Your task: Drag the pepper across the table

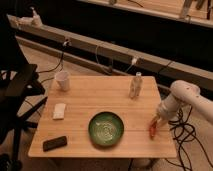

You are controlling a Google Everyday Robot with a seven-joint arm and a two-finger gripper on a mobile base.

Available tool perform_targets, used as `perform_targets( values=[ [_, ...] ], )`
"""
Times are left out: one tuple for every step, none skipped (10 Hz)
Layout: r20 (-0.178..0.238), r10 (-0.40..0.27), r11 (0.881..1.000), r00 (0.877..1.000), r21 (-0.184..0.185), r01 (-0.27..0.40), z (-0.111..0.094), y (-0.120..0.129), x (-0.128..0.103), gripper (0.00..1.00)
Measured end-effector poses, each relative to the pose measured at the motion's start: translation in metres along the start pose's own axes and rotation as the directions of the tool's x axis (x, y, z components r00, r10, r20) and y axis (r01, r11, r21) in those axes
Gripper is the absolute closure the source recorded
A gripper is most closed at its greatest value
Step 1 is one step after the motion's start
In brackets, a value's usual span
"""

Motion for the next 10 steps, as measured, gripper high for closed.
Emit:
perform_targets(
  values=[
    [-0.001,0.005,1.000,1.000,0.006,-0.005,-0.001,-0.010,-0.002,1.00],
    [-0.005,0.021,1.000,1.000,0.010,-0.021,-0.001,-0.013,-0.002,1.00],
    [-0.011,0.043,0.999,0.999,0.013,-0.043,-0.001,-0.010,0.000,1.00],
    [-0.016,0.058,0.998,0.998,0.016,-0.058,-0.001,-0.006,0.004,1.00],
    [-0.019,0.078,0.997,0.997,0.018,-0.077,-0.002,0.003,0.010,1.00],
    [-0.018,0.095,0.995,0.995,0.013,-0.095,-0.005,0.023,0.019,1.00],
    [-0.015,0.104,0.995,0.994,0.010,-0.104,-0.007,0.040,0.026,1.00],
    [-0.013,0.107,0.994,0.994,0.007,-0.107,-0.010,0.053,0.031,1.00],
    [-0.009,0.111,0.994,0.994,0.004,-0.110,-0.011,0.065,0.036,1.00],
    [-0.006,0.111,0.994,0.994,0.000,-0.111,-0.011,0.072,0.041,1.00]
  ],
)
